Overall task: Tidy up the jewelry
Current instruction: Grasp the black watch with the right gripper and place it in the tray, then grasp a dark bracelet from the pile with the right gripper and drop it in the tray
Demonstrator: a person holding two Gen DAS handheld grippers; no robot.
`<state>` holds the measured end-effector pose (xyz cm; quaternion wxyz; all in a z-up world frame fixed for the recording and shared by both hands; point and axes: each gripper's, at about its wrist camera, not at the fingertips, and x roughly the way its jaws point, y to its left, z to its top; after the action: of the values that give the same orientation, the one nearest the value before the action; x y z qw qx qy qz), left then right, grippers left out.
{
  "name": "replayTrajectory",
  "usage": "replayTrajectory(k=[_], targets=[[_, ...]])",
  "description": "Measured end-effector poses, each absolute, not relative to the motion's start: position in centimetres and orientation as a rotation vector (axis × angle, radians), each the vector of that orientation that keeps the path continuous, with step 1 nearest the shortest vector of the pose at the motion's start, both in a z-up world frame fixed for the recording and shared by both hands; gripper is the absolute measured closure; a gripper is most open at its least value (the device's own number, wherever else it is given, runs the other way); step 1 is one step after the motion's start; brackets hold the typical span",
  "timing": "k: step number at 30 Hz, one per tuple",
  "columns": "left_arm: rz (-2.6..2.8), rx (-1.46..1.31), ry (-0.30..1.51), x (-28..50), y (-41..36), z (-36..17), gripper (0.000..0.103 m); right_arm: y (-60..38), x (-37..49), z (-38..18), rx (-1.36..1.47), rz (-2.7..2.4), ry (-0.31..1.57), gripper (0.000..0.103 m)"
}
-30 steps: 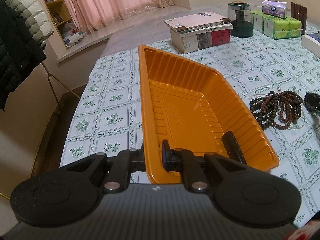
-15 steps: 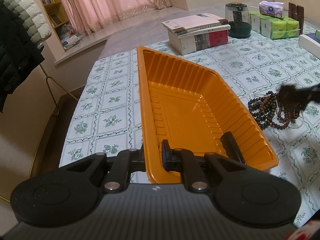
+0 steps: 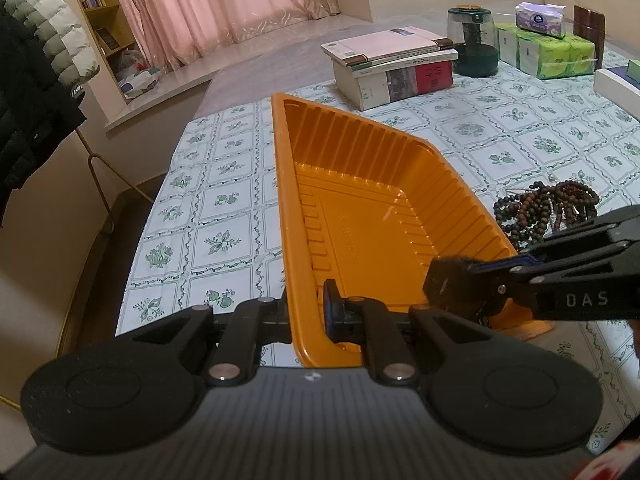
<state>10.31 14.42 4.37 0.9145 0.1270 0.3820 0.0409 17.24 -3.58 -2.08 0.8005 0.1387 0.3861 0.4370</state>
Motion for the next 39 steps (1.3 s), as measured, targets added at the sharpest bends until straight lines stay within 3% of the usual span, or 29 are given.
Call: replayTrajectory(k=[7, 12, 14, 23, 33, 34, 35, 36, 39], targets=[[0.088, 0.259, 0.791, 10.2, 14.6, 4.1, 0.092, -7.0, 16.4, -1.1, 0.312, 0.835, 0.753, 0.087], [0.09, 0.259, 0.791, 10.3, 14.6, 4.1, 0.092, -11.7, 14.9, -2.1, 0.256, 0.663, 0.727, 0.065], [0.091, 0.259, 0.79, 10.3, 14.5, 4.1, 0.092, -13.2, 14.4, -2.7, 0.233, 0.596, 0.727, 0.063], [0.094, 0.268, 0.789, 10.3, 14.3, 4.2, 0.092, -18.1, 14.2, -4.5, 0.232, 0.4, 0.765, 0.062], [0.093, 0.274, 0.792, 10.2, 14.2, 4.3, 0.092, -17.2, 17.7, -5.4, 0.292, 0.362, 0.806, 0.063], [0.093, 0.274, 0.792, 10.2, 14.2, 4.3, 0.092, -17.2, 17.9, -5.6, 0.295, 0.354, 0.811, 0.066], [0.093, 0.274, 0.792, 10.2, 14.2, 4.3, 0.092, -17.2, 18.1, -5.6, 0.297, 0.35, 0.811, 0.077], [0.094, 0.274, 0.793, 10.2, 14.2, 4.3, 0.092, -17.3, 18.1, -5.5, 0.292, 0.347, 0.81, 0.083], [0.097, 0.272, 0.795, 10.2, 14.2, 4.2, 0.092, -17.7, 17.7, -5.2, 0.268, 0.346, 0.805, 0.088]])
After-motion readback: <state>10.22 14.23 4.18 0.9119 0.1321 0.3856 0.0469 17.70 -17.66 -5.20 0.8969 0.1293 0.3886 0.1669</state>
